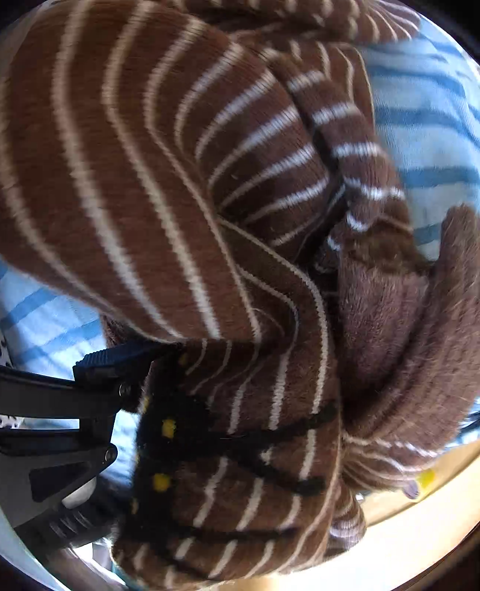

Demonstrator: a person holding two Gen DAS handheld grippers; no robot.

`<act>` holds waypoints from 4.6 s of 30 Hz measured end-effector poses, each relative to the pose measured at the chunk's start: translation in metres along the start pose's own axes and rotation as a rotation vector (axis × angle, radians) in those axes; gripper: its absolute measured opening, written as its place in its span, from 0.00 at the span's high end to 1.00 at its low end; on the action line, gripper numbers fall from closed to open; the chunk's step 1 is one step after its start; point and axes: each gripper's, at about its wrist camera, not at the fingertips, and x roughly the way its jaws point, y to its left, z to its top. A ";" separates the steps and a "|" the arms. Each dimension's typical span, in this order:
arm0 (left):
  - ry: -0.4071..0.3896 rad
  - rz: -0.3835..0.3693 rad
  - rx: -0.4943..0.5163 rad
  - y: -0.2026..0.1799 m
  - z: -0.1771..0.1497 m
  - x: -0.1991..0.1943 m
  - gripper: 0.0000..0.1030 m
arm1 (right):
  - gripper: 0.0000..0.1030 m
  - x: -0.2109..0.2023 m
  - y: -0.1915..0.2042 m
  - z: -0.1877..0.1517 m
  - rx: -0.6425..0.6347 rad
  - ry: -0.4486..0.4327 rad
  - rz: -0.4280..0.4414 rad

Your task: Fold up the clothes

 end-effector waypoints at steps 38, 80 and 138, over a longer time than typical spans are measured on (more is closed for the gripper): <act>0.017 -0.145 -0.187 0.058 0.042 -0.031 0.61 | 0.11 0.004 -0.116 -0.033 0.331 0.036 0.047; -0.102 -0.381 0.015 0.054 -0.027 -0.147 0.55 | 0.87 -0.147 -0.162 -0.060 0.442 -0.277 -0.254; -0.156 -0.323 -0.368 0.162 -0.009 -0.144 0.50 | 0.94 0.003 0.140 0.014 -0.484 -0.167 -0.327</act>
